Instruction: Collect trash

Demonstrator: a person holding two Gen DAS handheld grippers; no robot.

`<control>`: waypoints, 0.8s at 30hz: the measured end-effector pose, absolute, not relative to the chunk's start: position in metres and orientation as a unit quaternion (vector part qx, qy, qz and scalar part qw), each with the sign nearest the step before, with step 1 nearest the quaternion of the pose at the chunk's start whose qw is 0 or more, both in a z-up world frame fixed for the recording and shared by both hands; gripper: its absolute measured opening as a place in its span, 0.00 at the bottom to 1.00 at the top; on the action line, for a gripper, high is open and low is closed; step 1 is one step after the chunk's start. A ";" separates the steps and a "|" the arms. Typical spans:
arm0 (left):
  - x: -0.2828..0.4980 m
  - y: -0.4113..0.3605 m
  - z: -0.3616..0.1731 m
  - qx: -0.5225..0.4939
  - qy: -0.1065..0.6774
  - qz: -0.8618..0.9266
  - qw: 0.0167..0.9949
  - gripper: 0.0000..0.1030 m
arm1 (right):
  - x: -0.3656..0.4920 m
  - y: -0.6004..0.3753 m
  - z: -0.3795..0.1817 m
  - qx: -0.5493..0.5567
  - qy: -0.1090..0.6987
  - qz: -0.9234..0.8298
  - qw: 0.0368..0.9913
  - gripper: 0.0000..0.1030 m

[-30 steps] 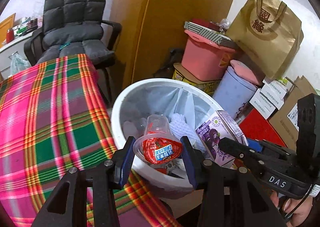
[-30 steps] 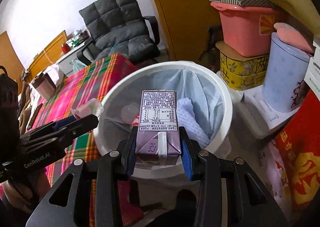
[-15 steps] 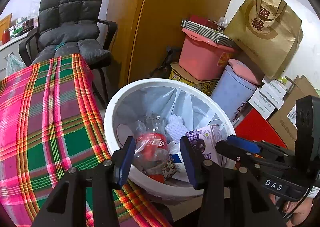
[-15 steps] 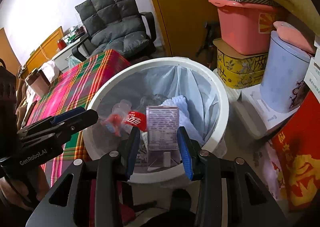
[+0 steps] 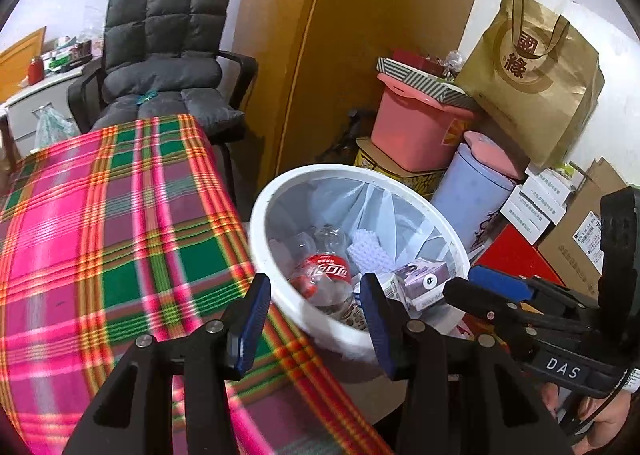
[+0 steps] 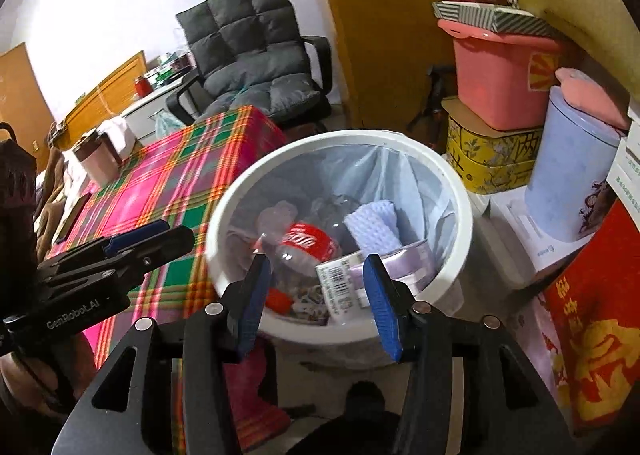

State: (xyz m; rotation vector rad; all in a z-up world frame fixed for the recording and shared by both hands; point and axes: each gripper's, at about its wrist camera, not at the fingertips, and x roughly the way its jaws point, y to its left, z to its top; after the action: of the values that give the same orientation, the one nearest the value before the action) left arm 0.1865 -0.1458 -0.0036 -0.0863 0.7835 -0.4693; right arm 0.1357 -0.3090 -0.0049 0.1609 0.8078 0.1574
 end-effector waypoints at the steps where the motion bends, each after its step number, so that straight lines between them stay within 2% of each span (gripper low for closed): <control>1: 0.183 -0.143 -0.002 -0.042 0.376 -0.224 0.898 0.45 | 0.134 -0.306 -0.004 0.076 0.392 0.079 0.914 0.49; 24: 0.079 -0.070 0.007 -0.053 0.346 -0.149 0.925 0.45 | 0.074 -0.249 0.008 0.018 0.365 0.155 0.918 0.49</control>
State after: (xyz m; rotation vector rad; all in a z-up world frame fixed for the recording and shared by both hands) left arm 0.0790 -0.0698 0.0071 -0.1085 0.7089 -0.3049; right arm 0.0741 -0.2488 0.0084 0.0376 0.7513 0.3194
